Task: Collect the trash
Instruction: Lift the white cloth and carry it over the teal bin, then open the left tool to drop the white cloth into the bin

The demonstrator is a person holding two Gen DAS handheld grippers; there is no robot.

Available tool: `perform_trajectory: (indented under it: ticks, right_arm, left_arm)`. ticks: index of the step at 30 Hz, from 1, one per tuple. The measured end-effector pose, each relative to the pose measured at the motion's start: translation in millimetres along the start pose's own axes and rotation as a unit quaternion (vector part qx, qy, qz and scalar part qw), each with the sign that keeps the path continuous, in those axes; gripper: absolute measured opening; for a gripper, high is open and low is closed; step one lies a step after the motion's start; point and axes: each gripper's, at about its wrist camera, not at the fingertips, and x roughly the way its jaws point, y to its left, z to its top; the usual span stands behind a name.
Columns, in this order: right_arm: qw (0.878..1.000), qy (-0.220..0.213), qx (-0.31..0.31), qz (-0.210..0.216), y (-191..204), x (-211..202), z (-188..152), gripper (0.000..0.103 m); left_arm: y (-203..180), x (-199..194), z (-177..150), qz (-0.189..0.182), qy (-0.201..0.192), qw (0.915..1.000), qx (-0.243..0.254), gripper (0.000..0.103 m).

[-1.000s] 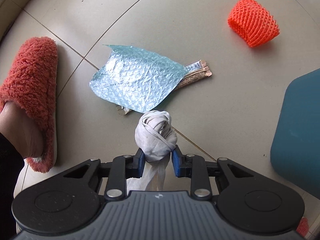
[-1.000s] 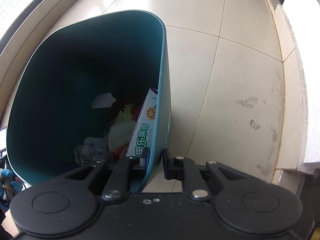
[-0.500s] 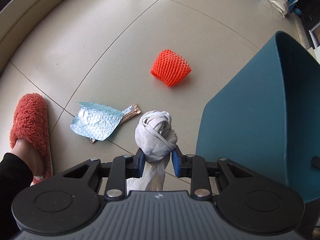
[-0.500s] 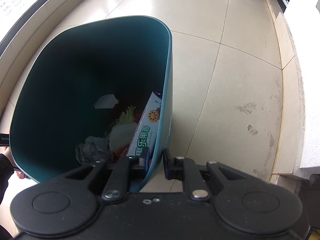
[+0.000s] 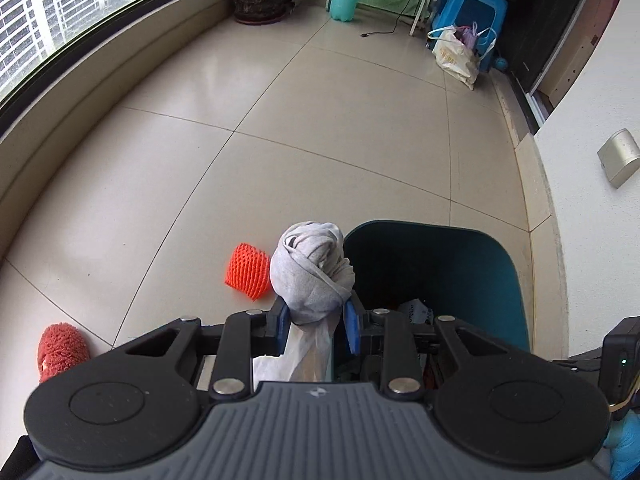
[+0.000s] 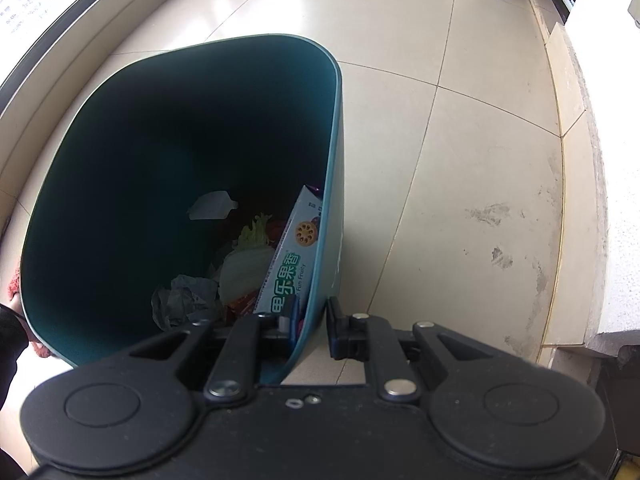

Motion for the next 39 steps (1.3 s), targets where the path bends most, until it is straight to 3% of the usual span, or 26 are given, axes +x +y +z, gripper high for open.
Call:
perform_trajectory:
  ticks: [4,9,19,23,30,33,36,39]
  right_arm:
    - [1.000,-0.001,-0.003,-0.001,0,0,-1,0.013]
    - [1.000,-0.002,-0.004,0.000,0,0,-1,0.013]
    - [1.000,-0.001,0.000,0.004,-3,-1,0,0.014]
    - [1.000,-0.001,0.001,0.008,-5,-2,0,0.014]
    - [1.000,-0.001,0.001,0.014,-7,-3,0,0.015]
    - [1.000,-0.002,0.000,0.013,-7,-3,0,0.015]
    - [1.000,-0.002,0.000,0.013,-6,-4,0,0.015]
    - [1.000,-0.002,0.000,0.013,-6,-4,0,0.015]
  left_arm:
    - [-28,6,11,-0.026,0.008,0.9995,0.016,0.027]
    - [-64,51,7,-0.038,0.055,0.9969,0.041,0.027]
    - [-106,151,-22,0.010,0.137,0.9870,0.083,0.027]
    - [-111,174,-35,0.025,0.159,0.9826,0.093,0.027]
    - [-115,191,-43,0.020,0.170,0.9801,0.100,0.028]
    - [-108,184,-45,0.008,0.163,0.9812,0.103,0.038]
    - [-103,173,-45,-0.005,0.144,0.9842,0.103,0.069]
    - [-97,158,-45,-0.018,0.128,0.9861,0.105,0.070]
